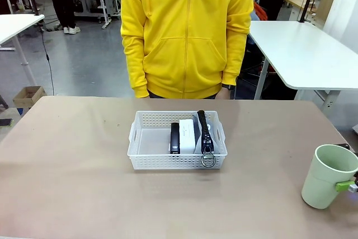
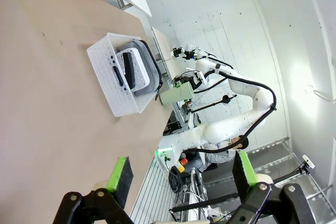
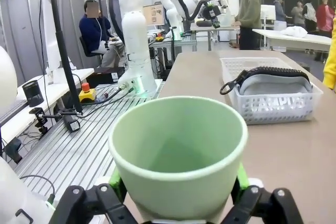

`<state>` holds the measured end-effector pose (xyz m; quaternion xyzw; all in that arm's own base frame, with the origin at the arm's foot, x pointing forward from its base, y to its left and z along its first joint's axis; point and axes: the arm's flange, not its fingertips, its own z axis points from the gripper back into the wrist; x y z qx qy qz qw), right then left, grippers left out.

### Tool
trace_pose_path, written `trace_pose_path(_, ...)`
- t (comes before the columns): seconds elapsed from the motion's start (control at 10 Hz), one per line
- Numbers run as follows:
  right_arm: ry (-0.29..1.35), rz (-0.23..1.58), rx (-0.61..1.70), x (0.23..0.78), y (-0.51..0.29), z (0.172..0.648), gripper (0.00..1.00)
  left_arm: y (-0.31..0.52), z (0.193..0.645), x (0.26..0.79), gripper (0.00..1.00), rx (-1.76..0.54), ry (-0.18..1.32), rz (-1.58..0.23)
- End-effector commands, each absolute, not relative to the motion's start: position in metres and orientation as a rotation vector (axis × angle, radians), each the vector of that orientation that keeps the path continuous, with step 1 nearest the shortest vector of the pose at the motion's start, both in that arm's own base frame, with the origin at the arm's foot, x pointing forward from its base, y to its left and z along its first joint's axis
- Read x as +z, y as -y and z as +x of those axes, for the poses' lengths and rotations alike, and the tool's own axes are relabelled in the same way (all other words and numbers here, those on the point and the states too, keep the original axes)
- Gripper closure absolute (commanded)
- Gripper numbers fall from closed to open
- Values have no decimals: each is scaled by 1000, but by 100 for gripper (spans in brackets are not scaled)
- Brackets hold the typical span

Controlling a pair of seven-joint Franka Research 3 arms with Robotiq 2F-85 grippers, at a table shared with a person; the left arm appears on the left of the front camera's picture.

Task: Efficiently arrange items inside the basket to fit them all.
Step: Pick up the Reusable plastic cup and place it inside the Organizing basket.

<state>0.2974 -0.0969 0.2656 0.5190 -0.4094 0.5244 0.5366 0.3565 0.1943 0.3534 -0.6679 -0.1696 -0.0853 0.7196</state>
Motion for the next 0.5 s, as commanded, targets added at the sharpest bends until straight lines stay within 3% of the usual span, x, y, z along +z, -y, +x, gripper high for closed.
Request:
trace_pose_path(0.0, 1019, 1222, 1304, 234, 89, 265, 100, -192, 353, 355, 0, -186, 363, -1471)
trace_pose_path(0.1, 1016, 1236, 1319, 241, 91, 263, 100, -192, 353, 355, 0, -186, 363, -1471)
trace_pose_path(0.2, 1009, 1252, 1340, 258, 94, 261, 66, -192, 353, 355, 0, -186, 363, -1471)
trace_pose_path(0.4, 981, 1254, 1214, 305, 84, 262, 67, -192, 353, 355, 0, -186, 363, -1471)
